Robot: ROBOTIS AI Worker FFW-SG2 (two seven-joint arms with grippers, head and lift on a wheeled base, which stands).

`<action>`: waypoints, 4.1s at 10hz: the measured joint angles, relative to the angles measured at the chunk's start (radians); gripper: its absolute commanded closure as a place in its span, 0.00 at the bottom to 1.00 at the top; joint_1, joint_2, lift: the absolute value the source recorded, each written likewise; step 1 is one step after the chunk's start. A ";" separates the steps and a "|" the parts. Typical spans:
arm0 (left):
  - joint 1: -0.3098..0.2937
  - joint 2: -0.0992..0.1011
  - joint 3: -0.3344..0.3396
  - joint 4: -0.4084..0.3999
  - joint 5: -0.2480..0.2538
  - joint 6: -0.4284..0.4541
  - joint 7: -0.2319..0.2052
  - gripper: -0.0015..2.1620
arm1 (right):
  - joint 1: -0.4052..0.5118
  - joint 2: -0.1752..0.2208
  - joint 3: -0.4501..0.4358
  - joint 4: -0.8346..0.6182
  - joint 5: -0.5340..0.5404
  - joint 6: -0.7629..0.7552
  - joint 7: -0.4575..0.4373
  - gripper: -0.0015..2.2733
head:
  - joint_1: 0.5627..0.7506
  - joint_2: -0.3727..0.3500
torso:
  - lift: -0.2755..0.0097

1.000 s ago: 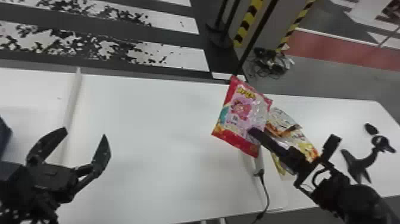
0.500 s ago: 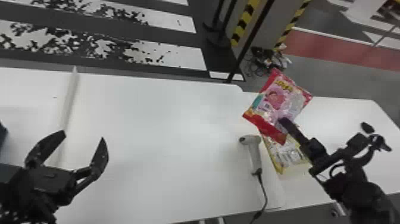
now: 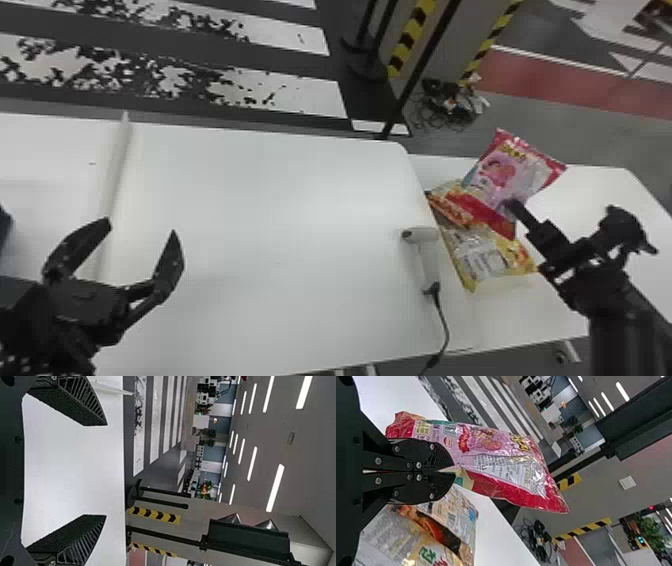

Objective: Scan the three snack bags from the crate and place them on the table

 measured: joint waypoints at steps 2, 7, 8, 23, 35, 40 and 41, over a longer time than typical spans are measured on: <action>0.000 0.001 0.002 0.002 0.000 -0.001 0.002 0.02 | -0.041 -0.026 0.019 0.110 0.037 -0.085 -0.091 0.97 | 0.70 0.03 | 0.75; -0.004 0.010 -0.002 0.013 0.008 -0.021 0.004 0.02 | -0.094 -0.046 0.059 0.249 0.076 -0.029 -0.270 0.96 | 0.70 0.03 | 0.75; -0.005 0.011 -0.003 0.013 0.008 -0.024 0.004 0.02 | -0.100 -0.046 0.061 0.253 0.066 0.021 -0.276 0.72 | 0.70 0.03 | 0.75; -0.011 -0.002 -0.013 0.004 0.000 -0.025 0.009 0.02 | 0.200 0.130 0.140 -0.481 -0.040 0.347 -0.260 0.03 | 0.70 0.03 | 0.75; 0.108 -0.002 -0.049 -0.192 0.020 0.202 0.079 0.02 | 0.707 0.290 0.649 -0.838 0.178 -0.438 -0.254 0.02 | 0.70 0.19 | 0.75; 0.292 0.017 -0.004 -0.309 0.028 0.092 0.072 0.02 | 0.845 0.285 0.567 -0.871 0.136 -0.538 -0.247 0.03 | 0.70 0.11 | 0.75; 0.313 0.024 0.002 -0.319 0.034 0.073 0.071 0.02 | 0.877 0.285 0.553 -0.871 0.128 -0.559 -0.243 0.03 | 0.70 0.09 | 0.75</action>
